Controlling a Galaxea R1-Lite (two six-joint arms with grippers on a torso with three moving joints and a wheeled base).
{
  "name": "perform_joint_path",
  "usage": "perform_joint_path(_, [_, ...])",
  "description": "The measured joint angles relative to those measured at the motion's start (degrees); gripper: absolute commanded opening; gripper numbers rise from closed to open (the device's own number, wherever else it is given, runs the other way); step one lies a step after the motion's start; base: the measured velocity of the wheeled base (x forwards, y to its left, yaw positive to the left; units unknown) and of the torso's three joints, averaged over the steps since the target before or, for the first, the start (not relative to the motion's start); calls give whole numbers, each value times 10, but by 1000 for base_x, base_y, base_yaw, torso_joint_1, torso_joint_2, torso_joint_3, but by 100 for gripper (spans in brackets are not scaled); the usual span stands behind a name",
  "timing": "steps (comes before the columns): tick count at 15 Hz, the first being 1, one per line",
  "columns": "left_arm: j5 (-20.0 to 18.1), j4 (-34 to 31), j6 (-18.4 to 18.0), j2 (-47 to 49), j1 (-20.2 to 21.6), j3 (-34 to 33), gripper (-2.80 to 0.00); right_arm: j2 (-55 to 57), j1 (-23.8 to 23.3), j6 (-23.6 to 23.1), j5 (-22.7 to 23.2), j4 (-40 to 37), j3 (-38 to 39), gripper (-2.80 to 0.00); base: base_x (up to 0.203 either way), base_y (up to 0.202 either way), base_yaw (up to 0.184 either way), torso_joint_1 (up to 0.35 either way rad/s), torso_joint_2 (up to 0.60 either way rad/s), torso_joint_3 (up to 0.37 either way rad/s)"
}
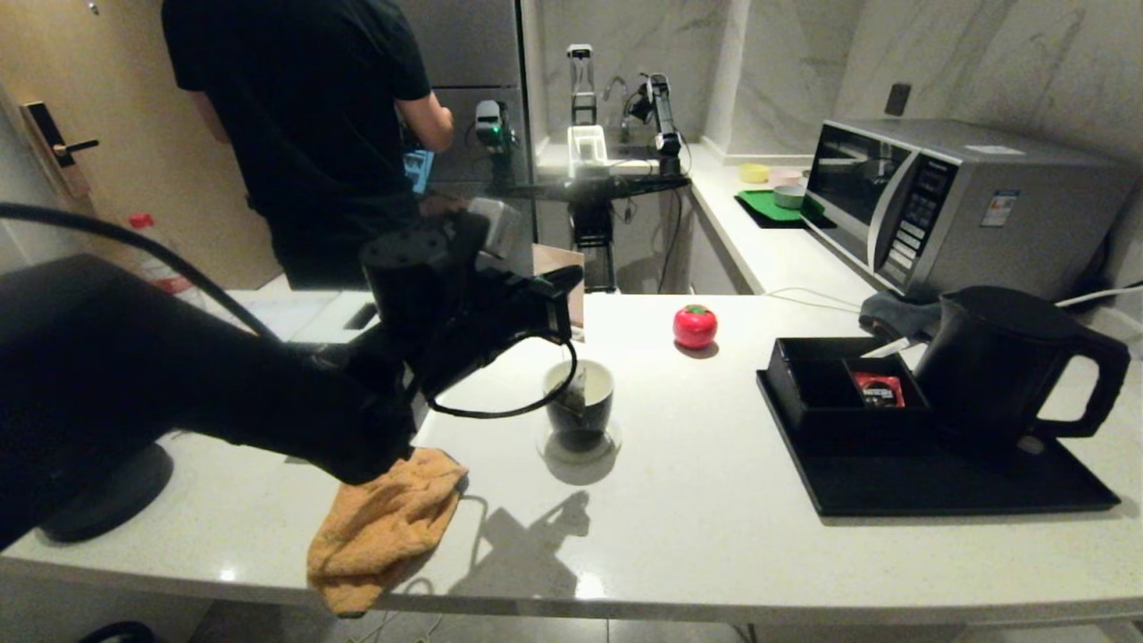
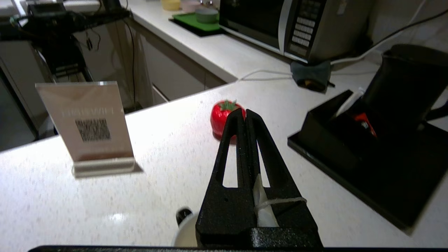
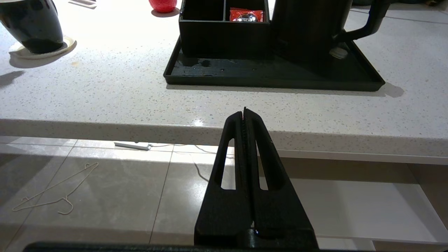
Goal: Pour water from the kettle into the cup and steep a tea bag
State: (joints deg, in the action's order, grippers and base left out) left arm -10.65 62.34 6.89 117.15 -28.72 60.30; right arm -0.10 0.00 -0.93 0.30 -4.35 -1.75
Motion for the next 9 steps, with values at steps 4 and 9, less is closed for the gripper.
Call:
perform_joint_path(4, [0,0,-10,34,-1,63,-280,0,0,0,0,2,1,-280,0,0,0,0,0,0])
perform_joint_path(9, [1,-1,-22,46,-1,73,-280,0,0,0,0,2,1,-280,0,0,0,0,0,0])
